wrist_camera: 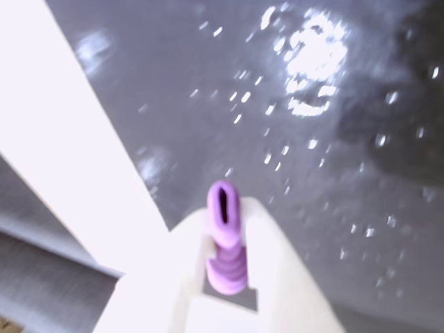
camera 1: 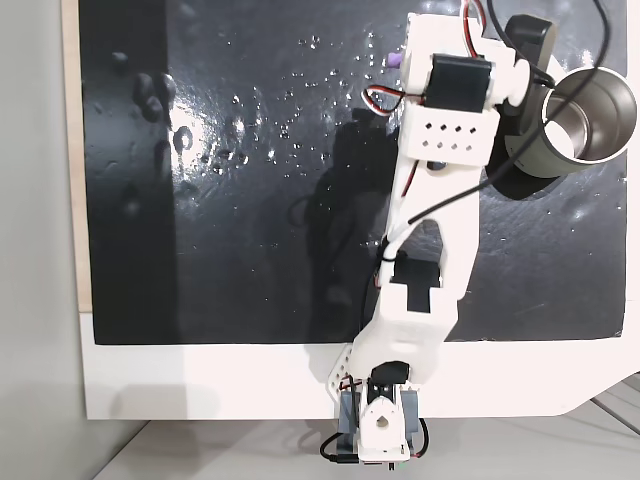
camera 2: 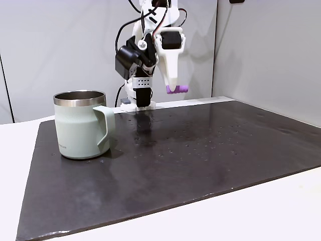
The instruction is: Grasp a pengrip and put it in the cup.
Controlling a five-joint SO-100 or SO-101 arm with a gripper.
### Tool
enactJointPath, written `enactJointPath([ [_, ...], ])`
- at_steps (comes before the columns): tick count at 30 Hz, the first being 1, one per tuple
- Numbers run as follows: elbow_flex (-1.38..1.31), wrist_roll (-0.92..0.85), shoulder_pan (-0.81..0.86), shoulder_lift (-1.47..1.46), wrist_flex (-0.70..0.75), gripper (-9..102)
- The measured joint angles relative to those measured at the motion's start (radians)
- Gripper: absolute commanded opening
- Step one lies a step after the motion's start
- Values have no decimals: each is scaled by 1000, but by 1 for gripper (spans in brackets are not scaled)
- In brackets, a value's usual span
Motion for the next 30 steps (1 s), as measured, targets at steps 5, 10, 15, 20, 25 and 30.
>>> enactJointPath([
  [5,0,18,0,121,48,0],
  [10,51,48,78,215,78,0],
  [15,66,55,256,273,81,0],
  [20,60,51,399,281,83,0],
  [25,-41,3,499,224,83,0],
  [30,-153,-38,535,104,83,3],
])
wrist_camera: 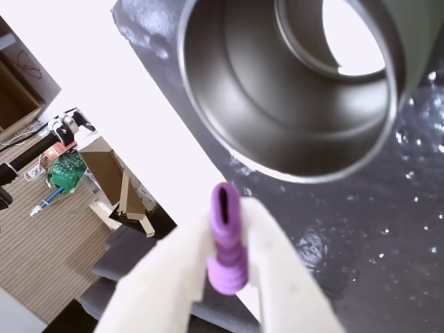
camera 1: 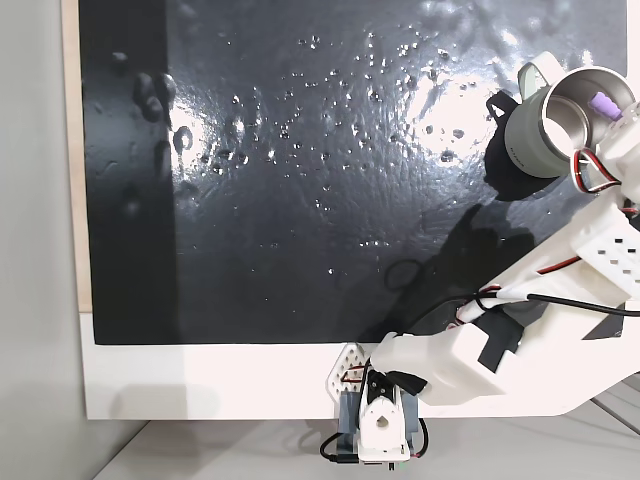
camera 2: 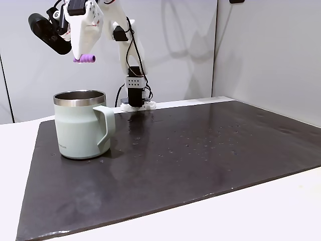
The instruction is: Grasp a pengrip and put it in the cup.
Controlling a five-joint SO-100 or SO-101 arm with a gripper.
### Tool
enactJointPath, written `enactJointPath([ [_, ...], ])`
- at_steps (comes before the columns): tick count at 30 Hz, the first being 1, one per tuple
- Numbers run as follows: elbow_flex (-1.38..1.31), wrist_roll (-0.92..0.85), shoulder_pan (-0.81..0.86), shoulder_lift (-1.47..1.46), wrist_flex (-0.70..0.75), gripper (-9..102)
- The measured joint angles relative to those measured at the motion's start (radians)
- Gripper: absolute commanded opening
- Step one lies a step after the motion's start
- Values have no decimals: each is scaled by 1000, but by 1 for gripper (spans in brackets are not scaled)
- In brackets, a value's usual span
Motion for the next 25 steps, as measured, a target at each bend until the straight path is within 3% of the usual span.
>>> enactJointPath([
  [3,-37,-23,-3,0,0,20],
  [6,-40,-35,-3,-2,0,26],
  [25,-40,-44,-2,-2,0,26],
])
